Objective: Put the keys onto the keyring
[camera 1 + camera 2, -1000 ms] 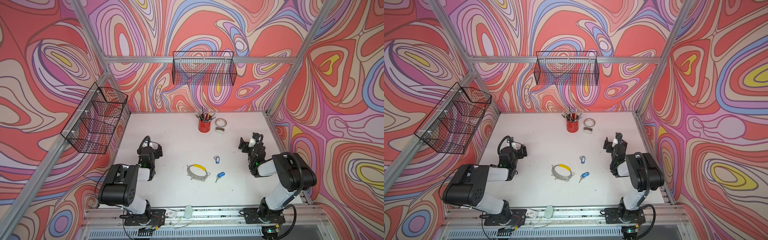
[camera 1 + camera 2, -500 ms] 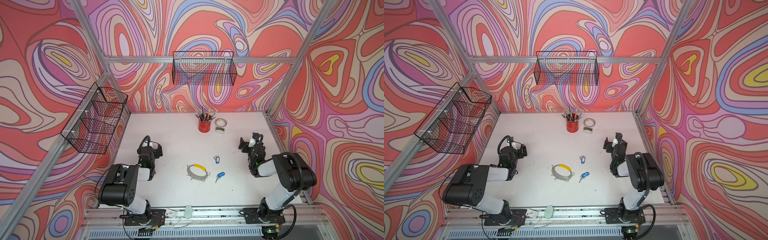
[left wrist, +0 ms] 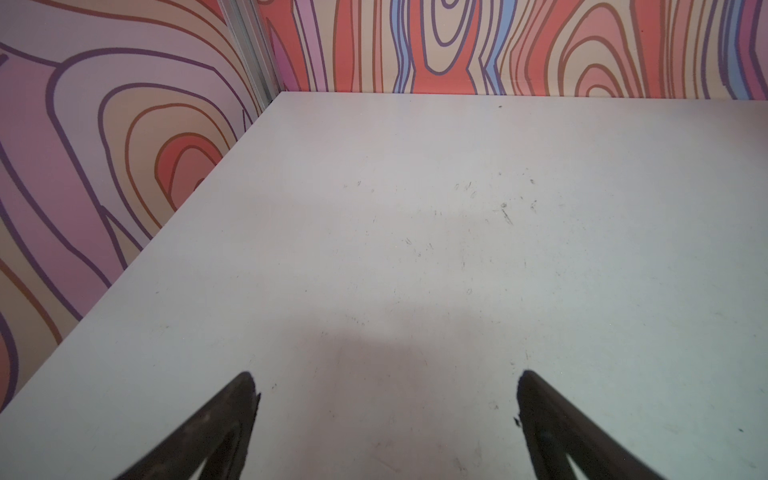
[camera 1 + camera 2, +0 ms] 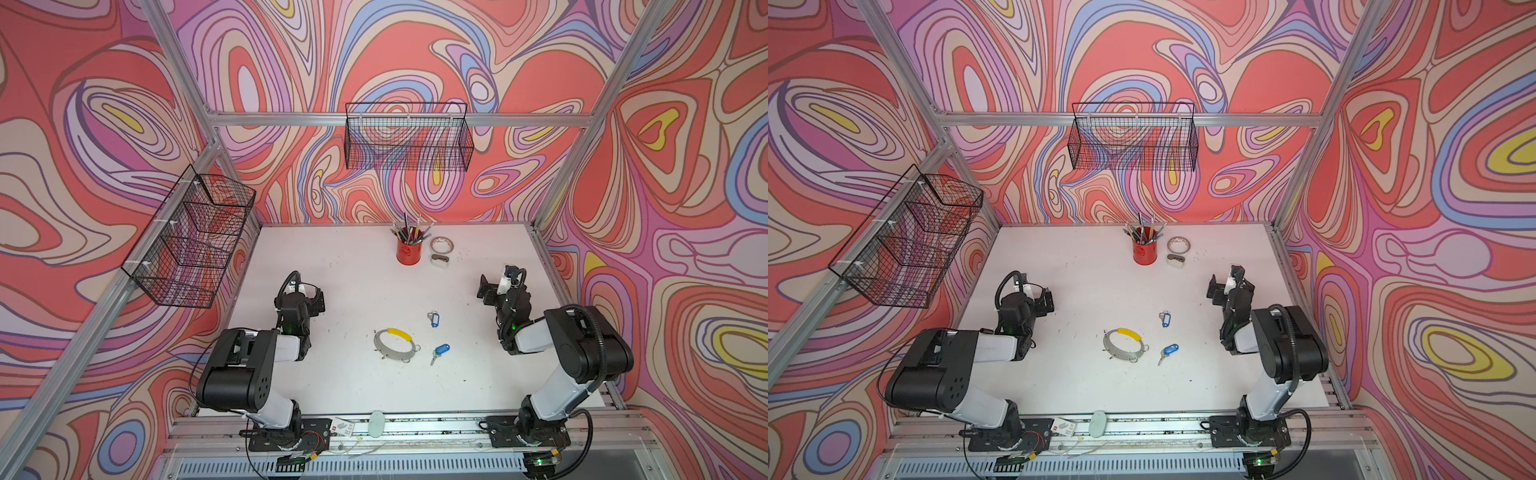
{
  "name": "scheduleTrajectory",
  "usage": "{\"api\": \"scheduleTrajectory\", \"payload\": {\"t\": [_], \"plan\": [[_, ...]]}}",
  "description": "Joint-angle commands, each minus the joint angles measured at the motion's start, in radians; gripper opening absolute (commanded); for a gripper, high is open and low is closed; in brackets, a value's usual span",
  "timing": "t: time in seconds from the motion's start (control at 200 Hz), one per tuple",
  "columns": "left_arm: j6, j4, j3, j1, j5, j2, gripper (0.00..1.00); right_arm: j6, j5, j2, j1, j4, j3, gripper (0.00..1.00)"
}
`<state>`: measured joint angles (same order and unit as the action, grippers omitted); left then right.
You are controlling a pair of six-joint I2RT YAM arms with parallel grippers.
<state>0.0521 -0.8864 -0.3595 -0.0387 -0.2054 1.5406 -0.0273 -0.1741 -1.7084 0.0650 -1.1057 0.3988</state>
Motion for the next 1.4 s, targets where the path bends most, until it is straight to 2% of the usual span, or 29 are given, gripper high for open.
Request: {"api": "scheduleTrajectory", "payload": {"t": [0.0,0.305,0.441,0.506,0.566,0.636,0.671,0.736,0.836,0.876,0.911,1.032,1.177,1.287,1.397], "plan": [[-0.018,-0.014,-0.017,-0.003,0.006,0.007,1.00,0.000,0.006,-0.005,-0.004,-0.005,0.000,0.98],[-0.021,-0.029,-0.008,-0.003,0.009,0.003,1.00,0.006,0.004,-0.002,-0.007,-0.019,-0.007,0.98],[-0.002,-0.028,-0.009,0.000,-0.030,0.006,1.00,0.000,0.010,-0.001,-0.009,-0.014,-0.005,0.98],[-0.011,-0.018,-0.011,-0.003,-0.029,-0.018,1.00,-0.012,-0.063,0.075,-0.005,0.086,0.011,0.98],[-0.036,0.104,-0.046,-0.025,-0.037,-0.088,1.00,-0.047,-0.135,0.181,-0.005,0.273,0.070,0.98],[-0.053,0.348,-0.178,-0.092,-0.184,-0.158,1.00,-0.152,-0.211,0.274,-0.005,0.484,0.157,0.98],[-0.016,0.471,-0.246,-0.119,-0.266,-0.181,1.00,-0.229,-0.226,0.308,-0.005,0.582,0.199,0.98],[0.188,0.755,-0.380,-0.157,-0.383,-0.229,1.00,-0.307,-0.211,0.352,-0.005,0.722,0.259,0.98],[0.525,1.206,-0.562,-0.161,-0.381,-0.264,1.00,-0.438,-0.255,0.396,-0.009,0.841,0.309,0.98],[0.651,1.345,-0.610,-0.159,-0.330,-0.270,1.00,-0.505,-0.231,0.423,-0.019,0.889,0.319,0.98],[0.696,1.426,-0.636,-0.158,-0.248,-0.280,1.00,-0.512,-0.166,0.450,-0.028,0.894,0.319,0.98],[0.766,1.528,-0.621,-0.161,0.028,-0.359,1.00,-0.576,-0.048,0.524,-0.028,1.027,0.345,0.98],[0.774,1.543,-0.529,-0.172,0.295,-0.464,0.90,-0.607,0.152,0.527,-0.009,1.155,0.339,0.90],[0.757,1.590,-0.495,-0.207,0.438,-0.469,0.85,-0.532,0.199,0.455,0.108,1.287,0.394,0.84],[0.767,1.626,-0.483,-0.277,0.489,-0.438,0.76,-0.463,0.187,0.401,0.264,1.368,0.427,0.82]]}}
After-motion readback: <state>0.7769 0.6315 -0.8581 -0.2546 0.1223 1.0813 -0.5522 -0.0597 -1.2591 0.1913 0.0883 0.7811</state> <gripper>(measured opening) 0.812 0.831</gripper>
